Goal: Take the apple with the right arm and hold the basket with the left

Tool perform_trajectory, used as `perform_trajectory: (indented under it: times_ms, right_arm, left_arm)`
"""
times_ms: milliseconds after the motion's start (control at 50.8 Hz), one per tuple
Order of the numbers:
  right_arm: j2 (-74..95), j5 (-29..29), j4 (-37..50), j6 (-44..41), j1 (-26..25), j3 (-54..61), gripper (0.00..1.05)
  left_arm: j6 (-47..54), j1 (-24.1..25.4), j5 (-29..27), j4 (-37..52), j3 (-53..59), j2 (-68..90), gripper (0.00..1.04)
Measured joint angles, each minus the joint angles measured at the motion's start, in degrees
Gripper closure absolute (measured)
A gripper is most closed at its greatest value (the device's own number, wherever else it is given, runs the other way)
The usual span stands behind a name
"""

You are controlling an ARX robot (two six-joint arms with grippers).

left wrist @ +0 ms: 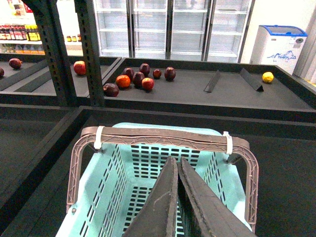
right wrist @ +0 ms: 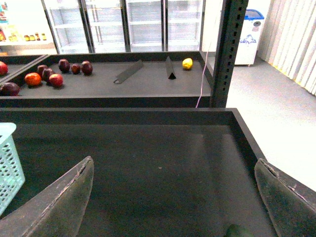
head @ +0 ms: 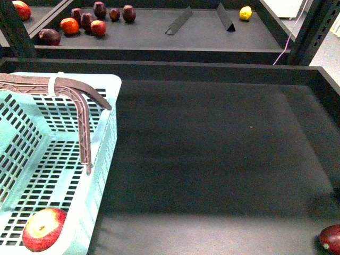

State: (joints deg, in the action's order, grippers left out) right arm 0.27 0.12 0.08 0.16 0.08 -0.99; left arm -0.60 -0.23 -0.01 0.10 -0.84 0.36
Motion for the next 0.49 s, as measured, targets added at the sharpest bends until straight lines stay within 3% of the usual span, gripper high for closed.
perform_trajectory:
  times_ms: [334,492]
  right_arm:
    - [0.0,0.0,0.0,0.0,0.0,0.0,0.09]
    - [0.0,0.0,0.0,0.0,0.0,0.0,0.09]
  left_arm:
    - [0.0,0.0,0.0,0.0,0.0,0.0,1.01]
    - [0.0,0.0,0.0,0.0,0.0,0.0,0.78]
